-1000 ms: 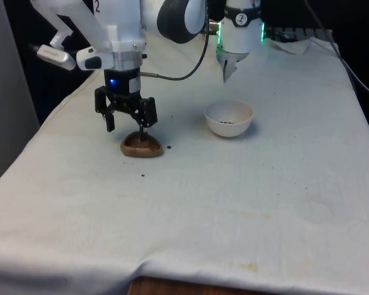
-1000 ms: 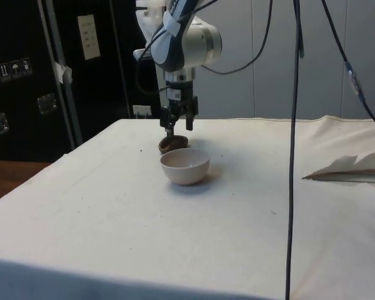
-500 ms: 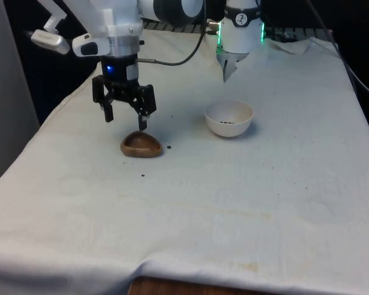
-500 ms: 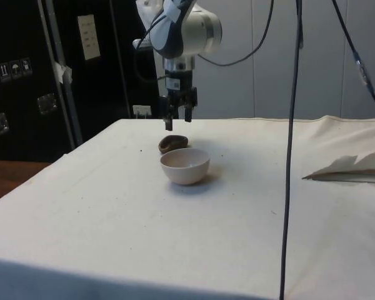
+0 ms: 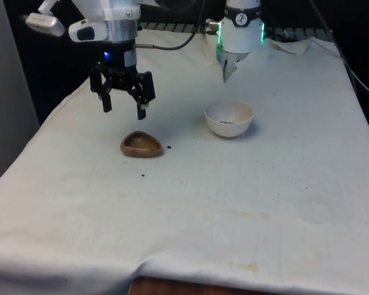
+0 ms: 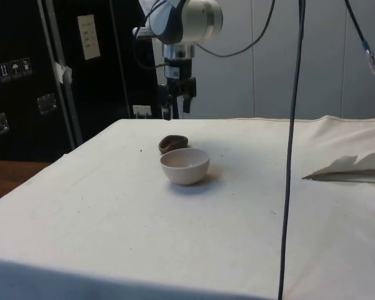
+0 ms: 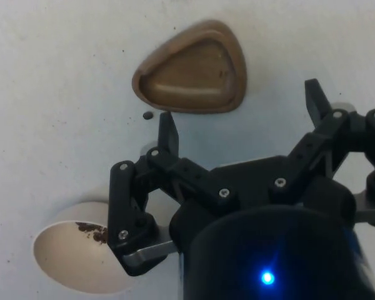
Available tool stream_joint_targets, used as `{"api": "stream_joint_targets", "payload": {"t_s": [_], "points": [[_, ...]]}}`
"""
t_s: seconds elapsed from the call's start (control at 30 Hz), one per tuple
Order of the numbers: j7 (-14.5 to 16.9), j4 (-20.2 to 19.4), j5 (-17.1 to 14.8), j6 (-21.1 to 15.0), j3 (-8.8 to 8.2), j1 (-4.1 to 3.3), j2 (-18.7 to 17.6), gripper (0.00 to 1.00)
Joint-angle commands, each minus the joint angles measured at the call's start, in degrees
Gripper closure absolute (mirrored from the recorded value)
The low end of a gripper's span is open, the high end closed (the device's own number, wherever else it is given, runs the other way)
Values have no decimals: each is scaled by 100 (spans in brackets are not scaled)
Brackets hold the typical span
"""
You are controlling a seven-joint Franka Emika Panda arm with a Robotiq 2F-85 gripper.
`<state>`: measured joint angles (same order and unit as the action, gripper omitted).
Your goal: Pour the coffee beans from the cup into the bowl.
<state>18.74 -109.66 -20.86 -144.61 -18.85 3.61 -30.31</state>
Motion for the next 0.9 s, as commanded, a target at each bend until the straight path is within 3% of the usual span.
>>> {"api": "stream_joint_targets", "payload": {"t_s": [0.0,0.17,0.2,0.23,0.37,0.7,0.73,0.77,0.87], "points": [[-17,-40,46,34,-34,-29,63,0],[-23,-40,74,97,-63,-46,166,0],[17,0,11,86,-23,-6,115,0],[-23,-40,86,109,-69,-52,183,0],[-46,-40,143,149,-92,-80,275,0],[-103,-52,269,178,-115,-132,453,0],[-17,-6,178,172,-46,-69,413,0],[-126,-52,309,183,-109,-132,487,0],[-120,-52,321,195,-97,-126,521,0]]}}
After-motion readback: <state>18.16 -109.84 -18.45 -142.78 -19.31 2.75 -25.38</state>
